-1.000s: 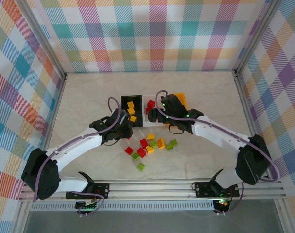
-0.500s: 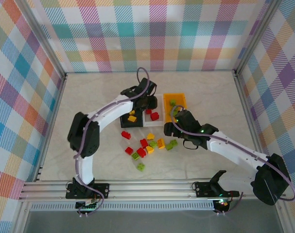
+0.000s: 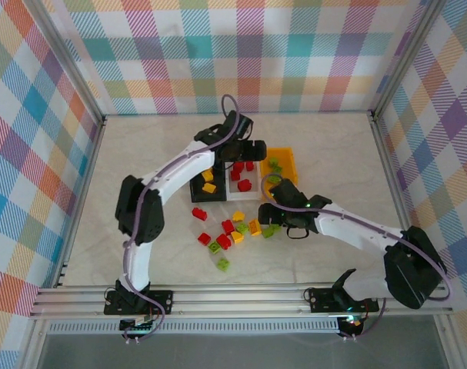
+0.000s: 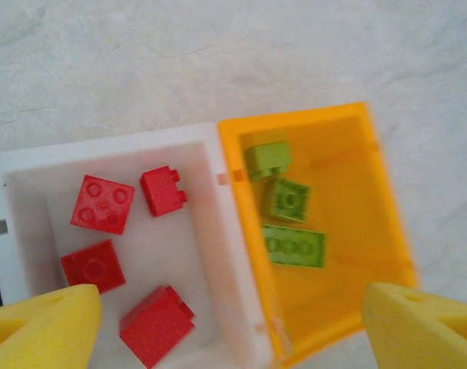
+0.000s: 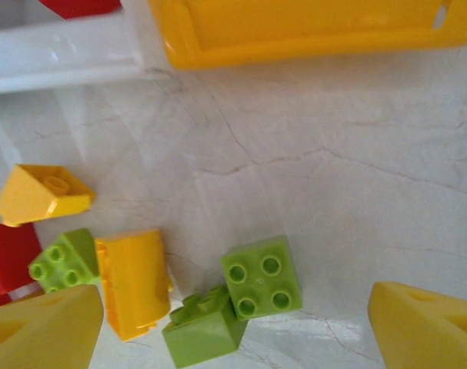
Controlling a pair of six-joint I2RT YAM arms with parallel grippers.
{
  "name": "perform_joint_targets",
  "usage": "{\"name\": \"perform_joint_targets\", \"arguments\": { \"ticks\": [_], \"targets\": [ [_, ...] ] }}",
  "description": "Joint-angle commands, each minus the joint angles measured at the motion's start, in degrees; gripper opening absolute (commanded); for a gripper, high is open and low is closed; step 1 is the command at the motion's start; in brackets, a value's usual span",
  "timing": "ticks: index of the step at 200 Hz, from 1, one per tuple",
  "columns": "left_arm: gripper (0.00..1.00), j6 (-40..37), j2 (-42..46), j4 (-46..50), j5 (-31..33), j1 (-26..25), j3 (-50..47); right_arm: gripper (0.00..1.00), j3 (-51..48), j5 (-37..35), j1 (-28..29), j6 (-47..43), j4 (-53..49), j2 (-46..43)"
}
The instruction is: Sort the legos into containers by color
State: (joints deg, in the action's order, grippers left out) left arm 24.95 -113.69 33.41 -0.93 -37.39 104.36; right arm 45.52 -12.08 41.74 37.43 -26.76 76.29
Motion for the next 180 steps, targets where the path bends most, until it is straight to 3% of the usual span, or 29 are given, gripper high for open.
{"name": "perform_joint_targets", "arguments": {
  "ticks": [1,10,18,74,117,180],
  "targets": [
    [0.91,2.50,11.82,-4.39,-4.09,-1.01,-6.90,0.88,-0.80,0.60,-0.07,1.69,-1.08,1.47],
    [0.92,2.82,15.63,-5.79,-4.15,-1.57,-11.24,0.88,-0.80,0.06,-0.08,2.34,-1.01,1.96],
    [1.00,3.15,19.01,-6.56,-3.49,-2.13,-15.22,0.86,-0.77,-0.33,-0.08,2.92,-0.76,2.63],
    [1.00,7.18,39.12,-6.97,3.43,-2.80,-39.90,0.75,3.61,-1.00,-0.77,5.68,-0.95,11.49],
    [1.00,8.89,47.94,-3.76,7.89,-2.80,-48.25,0.63,4.45,-0.04,-1.04,7.58,-3.46,15.38],
    [1.00,8.96,52.22,-1.15,11.62,-2.87,-54.91,0.46,-0.65,2.11,-1.10,9.74,-6.15,10.45]
  ]
}}
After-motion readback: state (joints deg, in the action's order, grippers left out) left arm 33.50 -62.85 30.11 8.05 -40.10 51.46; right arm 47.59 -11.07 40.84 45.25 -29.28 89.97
